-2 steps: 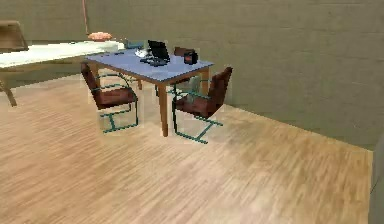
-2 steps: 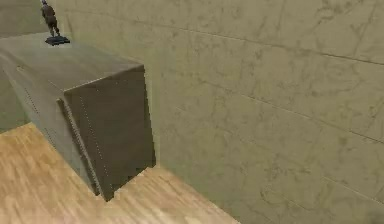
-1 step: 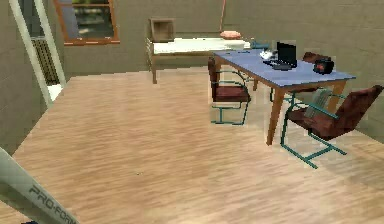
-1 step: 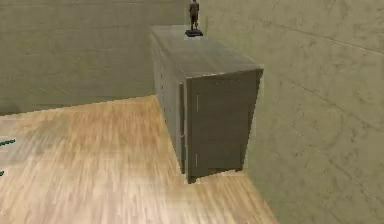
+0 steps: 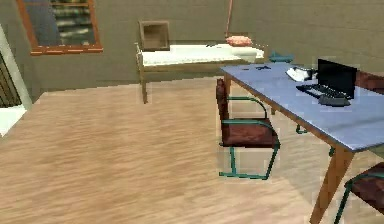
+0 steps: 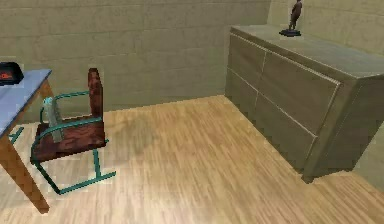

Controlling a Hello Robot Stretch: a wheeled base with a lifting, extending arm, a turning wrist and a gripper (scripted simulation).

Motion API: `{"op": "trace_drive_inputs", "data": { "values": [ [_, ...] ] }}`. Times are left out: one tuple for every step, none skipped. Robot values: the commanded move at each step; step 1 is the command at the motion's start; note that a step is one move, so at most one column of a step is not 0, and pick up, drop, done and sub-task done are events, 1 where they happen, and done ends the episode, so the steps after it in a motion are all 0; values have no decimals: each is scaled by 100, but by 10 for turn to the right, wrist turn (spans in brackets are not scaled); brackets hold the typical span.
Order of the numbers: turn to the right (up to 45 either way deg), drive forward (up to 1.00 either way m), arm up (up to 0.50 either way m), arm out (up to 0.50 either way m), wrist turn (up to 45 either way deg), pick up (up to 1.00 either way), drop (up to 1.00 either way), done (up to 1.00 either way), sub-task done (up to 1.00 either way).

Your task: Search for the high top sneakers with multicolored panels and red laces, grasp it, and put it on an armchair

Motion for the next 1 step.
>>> {"op": "trace_drive_inputs", "data": {
  "values": [
    [0, 40, 0, 0, 0, 0, 0, 0, 0]
  ]
}}
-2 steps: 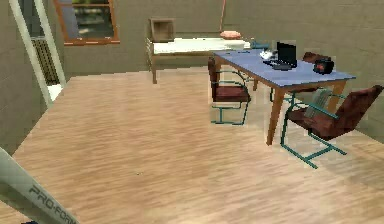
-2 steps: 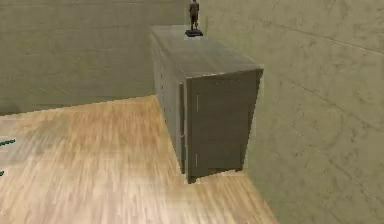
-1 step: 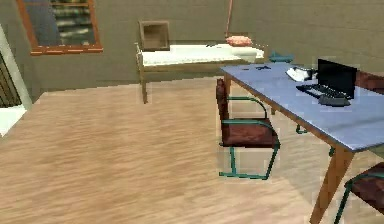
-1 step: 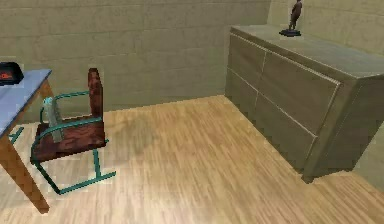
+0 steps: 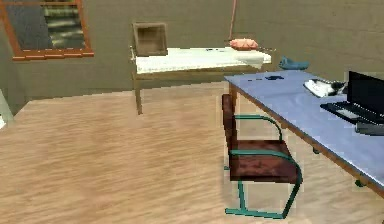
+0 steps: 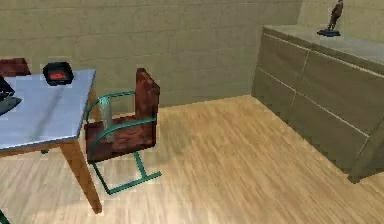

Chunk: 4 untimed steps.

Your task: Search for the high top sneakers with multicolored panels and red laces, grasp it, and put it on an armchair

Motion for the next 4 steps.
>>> {"op": "trace_drive_inputs", "data": {
  "values": [
    [-330, 0, 0, 0, 0, 0, 0, 0, 0],
    [0, 55, 0, 0, 0, 0, 0, 0, 0],
    [-120, 0, 0, 0, 0, 0, 0, 0, 0],
    [0, 100, 0, 0, 0, 0, 0, 0, 0]
  ]
}}
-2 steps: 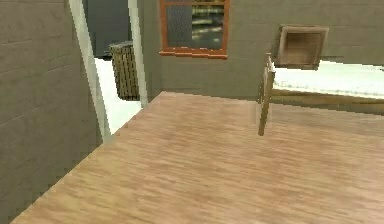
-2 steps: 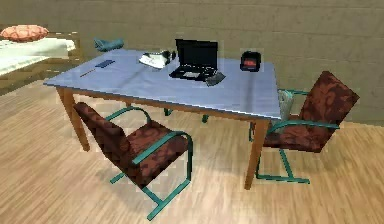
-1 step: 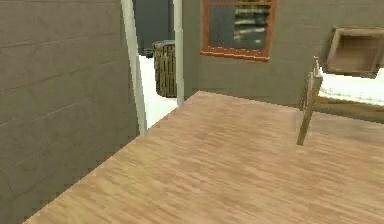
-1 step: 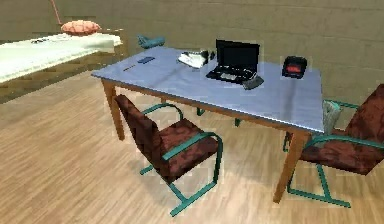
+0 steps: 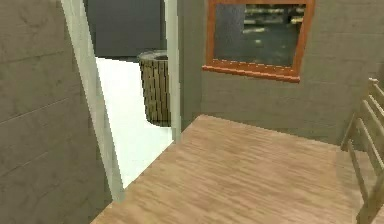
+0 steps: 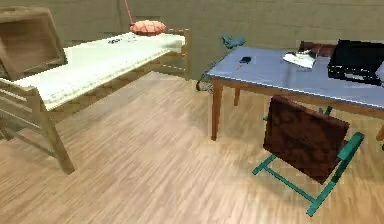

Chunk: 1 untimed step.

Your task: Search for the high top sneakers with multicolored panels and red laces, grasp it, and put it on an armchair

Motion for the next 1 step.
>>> {"op": "trace_drive_inputs", "data": {
  "values": [
    [0, 100, 0, 0, 0, 0, 0, 0, 0]
  ]
}}
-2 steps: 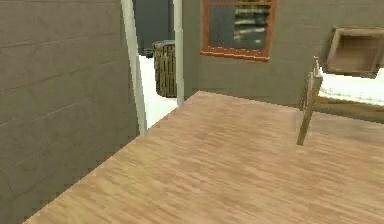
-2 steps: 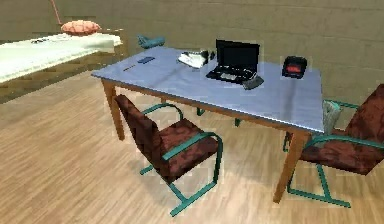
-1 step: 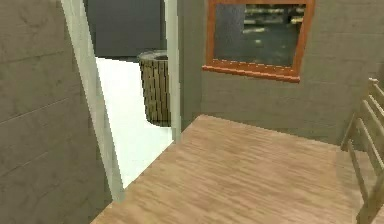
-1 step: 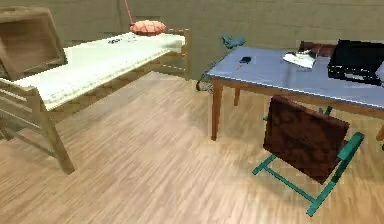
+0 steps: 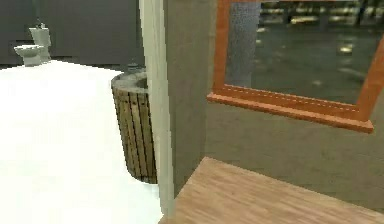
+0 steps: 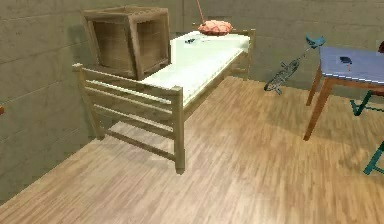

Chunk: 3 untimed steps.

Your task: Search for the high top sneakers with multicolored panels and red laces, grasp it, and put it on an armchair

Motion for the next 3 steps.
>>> {"op": "trace_drive_inputs", "data": {
  "values": [
    [-60, 0, 0, 0, 0, 0, 0, 0, 0],
    [0, 45, 0, 0, 0, 0, 0, 0, 0],
    [-450, 0, 0, 0, 0, 0, 0, 0, 0]
  ]
}}
